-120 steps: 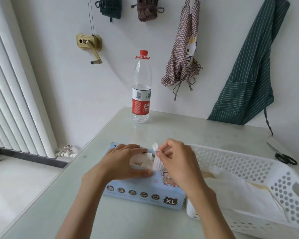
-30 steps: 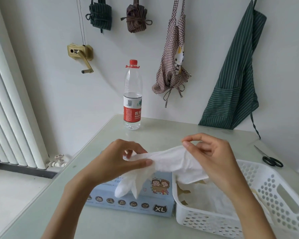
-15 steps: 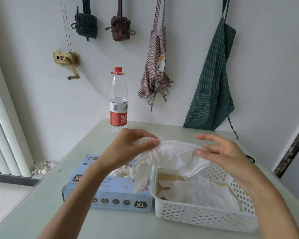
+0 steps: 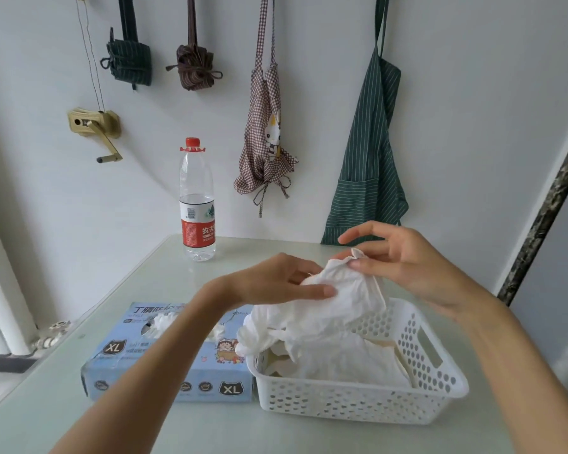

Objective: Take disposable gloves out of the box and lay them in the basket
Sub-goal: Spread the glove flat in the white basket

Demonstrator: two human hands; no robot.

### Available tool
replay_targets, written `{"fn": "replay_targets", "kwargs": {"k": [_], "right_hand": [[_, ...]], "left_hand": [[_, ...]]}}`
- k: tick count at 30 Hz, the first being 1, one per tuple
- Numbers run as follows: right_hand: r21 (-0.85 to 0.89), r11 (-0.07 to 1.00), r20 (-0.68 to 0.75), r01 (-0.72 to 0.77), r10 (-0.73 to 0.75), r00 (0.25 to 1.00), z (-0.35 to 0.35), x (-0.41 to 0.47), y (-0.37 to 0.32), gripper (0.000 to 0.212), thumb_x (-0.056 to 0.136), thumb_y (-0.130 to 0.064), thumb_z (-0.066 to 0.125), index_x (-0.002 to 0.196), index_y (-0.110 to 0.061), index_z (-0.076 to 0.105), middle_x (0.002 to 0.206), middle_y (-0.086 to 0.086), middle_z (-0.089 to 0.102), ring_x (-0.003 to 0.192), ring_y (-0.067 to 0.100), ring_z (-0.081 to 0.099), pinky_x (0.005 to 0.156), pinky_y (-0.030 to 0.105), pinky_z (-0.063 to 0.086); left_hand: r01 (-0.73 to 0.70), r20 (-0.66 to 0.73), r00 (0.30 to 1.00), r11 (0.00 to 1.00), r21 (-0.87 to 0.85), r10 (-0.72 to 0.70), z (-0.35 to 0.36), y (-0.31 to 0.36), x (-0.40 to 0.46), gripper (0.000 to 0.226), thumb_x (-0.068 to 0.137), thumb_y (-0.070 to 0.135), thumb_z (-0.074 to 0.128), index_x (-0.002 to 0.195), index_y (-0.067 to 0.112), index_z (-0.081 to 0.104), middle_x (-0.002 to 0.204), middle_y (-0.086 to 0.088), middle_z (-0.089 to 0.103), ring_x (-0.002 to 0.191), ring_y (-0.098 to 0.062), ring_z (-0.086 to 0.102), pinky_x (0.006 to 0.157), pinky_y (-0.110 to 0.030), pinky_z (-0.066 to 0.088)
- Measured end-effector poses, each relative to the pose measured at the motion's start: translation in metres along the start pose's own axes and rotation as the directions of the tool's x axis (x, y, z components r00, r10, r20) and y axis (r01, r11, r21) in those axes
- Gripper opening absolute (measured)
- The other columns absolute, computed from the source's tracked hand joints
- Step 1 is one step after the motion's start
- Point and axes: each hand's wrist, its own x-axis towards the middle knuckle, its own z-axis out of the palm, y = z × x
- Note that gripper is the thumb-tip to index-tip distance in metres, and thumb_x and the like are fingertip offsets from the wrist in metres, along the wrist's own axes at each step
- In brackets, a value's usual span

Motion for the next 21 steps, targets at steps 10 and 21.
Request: {"fn": "replay_targets", "kwargs": {"k": [10, 21], "right_hand": [[0.133, 0.947, -0.345, -0.291, 0.320, 0.882, 0.005, 0.002, 0.058, 0.016, 0.092, -0.026, 0.061, 0.093, -0.015, 0.072, 0.089, 0.002, 0.075, 0.086, 0.015, 0.070, 0.070, 0.022, 0.054], [0.398, 0.915, -0.503, 0.066, 0.158, 0.850, -0.002, 0.009, 0.056, 0.018, 0.096, -0.027, 0.053, 0.085, -0.017, 0.061, 0.076, -0.001, 0.057, 0.077, 0.011, 0.055, 0.073, 0.027, 0.043]], "left_hand": [[-0.128, -0.307, 0.949, 0.980, -0.154, 0.075, 0.023, -0.003, 0.010, 0.015, 0.080, 0.025, 0.075, 0.083, 0.013, 0.067, 0.086, -0.007, 0.072, 0.072, -0.011, 0.065, 0.066, -0.025, 0.054], [-0.002, -0.244, 0.969, 0.986, -0.167, -0.040, 0.017, -0.024, 0.009, 0.043, 0.084, 0.049, 0.065, 0.092, 0.007, 0.068, 0.081, -0.006, 0.060, 0.072, -0.018, 0.054, 0.069, -0.035, 0.042]]}}
